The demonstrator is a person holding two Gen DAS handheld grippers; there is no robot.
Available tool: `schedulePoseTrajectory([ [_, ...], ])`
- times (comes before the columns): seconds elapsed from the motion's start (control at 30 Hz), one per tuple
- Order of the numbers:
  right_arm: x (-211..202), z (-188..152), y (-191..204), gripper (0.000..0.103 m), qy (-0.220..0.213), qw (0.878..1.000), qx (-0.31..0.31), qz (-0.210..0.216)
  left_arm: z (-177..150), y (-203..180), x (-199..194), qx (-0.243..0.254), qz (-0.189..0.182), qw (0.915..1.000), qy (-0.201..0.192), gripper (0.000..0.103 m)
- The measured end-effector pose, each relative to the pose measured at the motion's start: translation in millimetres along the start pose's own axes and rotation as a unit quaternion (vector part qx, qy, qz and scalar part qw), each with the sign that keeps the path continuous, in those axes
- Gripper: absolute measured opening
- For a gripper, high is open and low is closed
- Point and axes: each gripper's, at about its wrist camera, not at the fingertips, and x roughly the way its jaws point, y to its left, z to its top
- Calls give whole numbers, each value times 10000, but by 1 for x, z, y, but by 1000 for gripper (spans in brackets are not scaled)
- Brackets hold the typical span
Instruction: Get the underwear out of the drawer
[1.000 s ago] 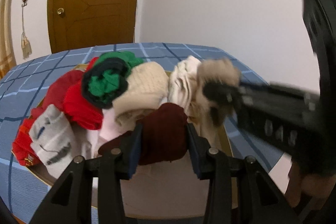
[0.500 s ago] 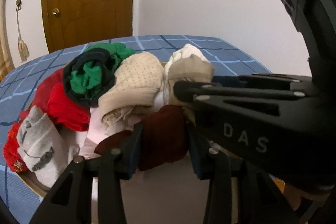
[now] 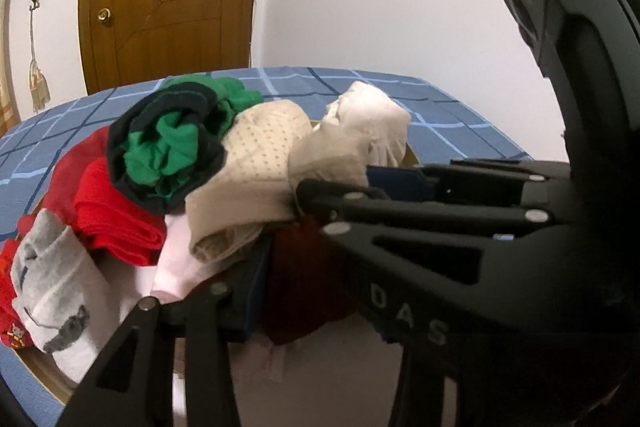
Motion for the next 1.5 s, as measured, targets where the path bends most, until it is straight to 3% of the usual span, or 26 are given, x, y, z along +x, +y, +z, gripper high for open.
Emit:
schedulePoseTrajectory([
  [0.27,-3,-6,-2,34,-146,9999,37,59,1,-3,1,48,58,10000,55,52],
  [0.33,-4,-8,-1,41,-195,9998,-7,60,1,-1,0,-56,-27,9999,83,57],
  [0.4,-5,-10,3,55,-229,9997,-32,86,2,1,1,-111,-81,9998,138,64],
  [0.5,-4,-10,5,67,-232,9997,-67,32,5,2,2,-67,-58,9997,222,65],
  [0.6,-7,-10,1,78,-200,9990,125,370,8,2,-2,-72,-70,9996,275,70],
  [0.73,-23,-14,-23,78,-362,9873,1035,1152,8,6,-14,-128,85,9995,259,100],
  [0.87,-33,-25,-48,78,-571,9630,1960,1758,9,18,-28,-138,243,9996,57,103],
  [1.03,-56,-33,-52,78,-1040,9667,1999,1209,10,39,-52,-218,407,9986,-252,103],
  [1.17,-71,-29,-58,78,-1377,9651,2071,814,12,55,-65,-103,847,9953,-467,103],
  [1.23,-65,-24,-60,72,-1217,9710,2022,388,14,63,-64,-154,1130,9924,-458,103],
  [1.3,-54,-20,-55,46,-1005,9785,1778,287,17,74,-61,-298,1434,9883,-431,103],
  [1.5,-19,-33,-39,46,-470,9831,1759,195,14,92,-46,-396,1882,9811,-227,103],
])
